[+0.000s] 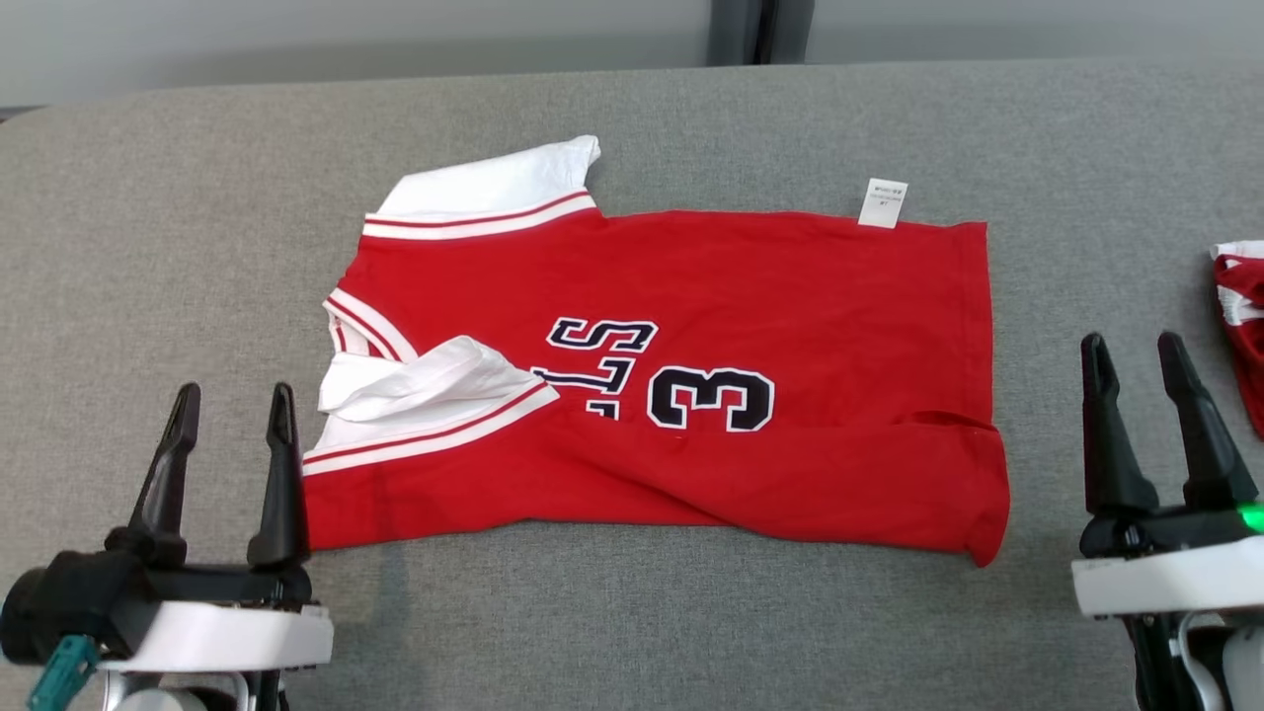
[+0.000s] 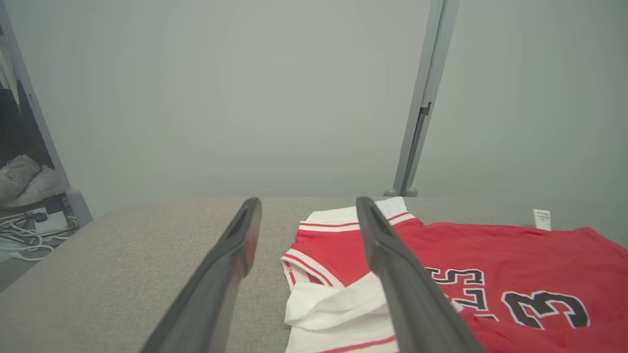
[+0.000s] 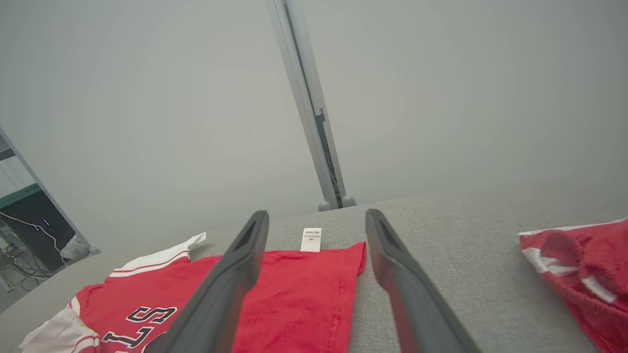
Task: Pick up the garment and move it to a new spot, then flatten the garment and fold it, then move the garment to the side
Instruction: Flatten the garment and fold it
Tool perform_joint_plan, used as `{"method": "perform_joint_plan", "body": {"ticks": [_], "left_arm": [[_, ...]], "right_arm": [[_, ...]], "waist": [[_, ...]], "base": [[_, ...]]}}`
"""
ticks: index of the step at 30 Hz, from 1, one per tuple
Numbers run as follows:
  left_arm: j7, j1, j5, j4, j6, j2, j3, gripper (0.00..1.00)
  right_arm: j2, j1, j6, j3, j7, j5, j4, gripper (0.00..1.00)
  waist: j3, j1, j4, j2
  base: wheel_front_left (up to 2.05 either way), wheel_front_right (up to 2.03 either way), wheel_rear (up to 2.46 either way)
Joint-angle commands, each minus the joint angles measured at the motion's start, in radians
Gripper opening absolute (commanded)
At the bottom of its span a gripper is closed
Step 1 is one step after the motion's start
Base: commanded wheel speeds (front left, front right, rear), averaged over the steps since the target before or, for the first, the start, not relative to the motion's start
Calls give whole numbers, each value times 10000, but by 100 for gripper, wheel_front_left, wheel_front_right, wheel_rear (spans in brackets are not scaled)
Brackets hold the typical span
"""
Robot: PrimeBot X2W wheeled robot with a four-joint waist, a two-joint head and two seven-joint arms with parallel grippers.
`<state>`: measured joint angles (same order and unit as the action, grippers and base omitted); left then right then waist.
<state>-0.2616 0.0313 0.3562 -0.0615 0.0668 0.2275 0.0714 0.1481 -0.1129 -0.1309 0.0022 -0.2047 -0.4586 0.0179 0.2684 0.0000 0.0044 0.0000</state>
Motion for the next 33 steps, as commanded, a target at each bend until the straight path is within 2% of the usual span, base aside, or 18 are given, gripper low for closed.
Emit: {"method": "perform_joint_plan", "body": {"ticks": [1,8,16,27,33], "left_arm": [[-45,-174,-134,40,82,91,16,100],[321,-874,-251,297,218,162,250,100],[485,-974,-15,660,125,142,339,100],[645,-698,64,705,164,183,448,100],[1122,-356,258,1157,-47,97,722,100]], "right_arm": [[-11,188,1,-92,-67,310,-1,100],[-112,816,2,-246,-49,1700,-161,100],[-343,1087,2,-201,59,1834,-185,100],[-233,1036,2,-172,198,1994,-192,100],[-185,936,2,94,454,2169,-511,100]], "waist": [[-126,0,-20,0],[-393,0,-93,0],[-598,0,-107,0],[-553,0,-52,0],[-237,0,34,0]], "base": [[0,0,0],[0,0,0],[0,0,0],[0,0,0],[0,0,0]]}}
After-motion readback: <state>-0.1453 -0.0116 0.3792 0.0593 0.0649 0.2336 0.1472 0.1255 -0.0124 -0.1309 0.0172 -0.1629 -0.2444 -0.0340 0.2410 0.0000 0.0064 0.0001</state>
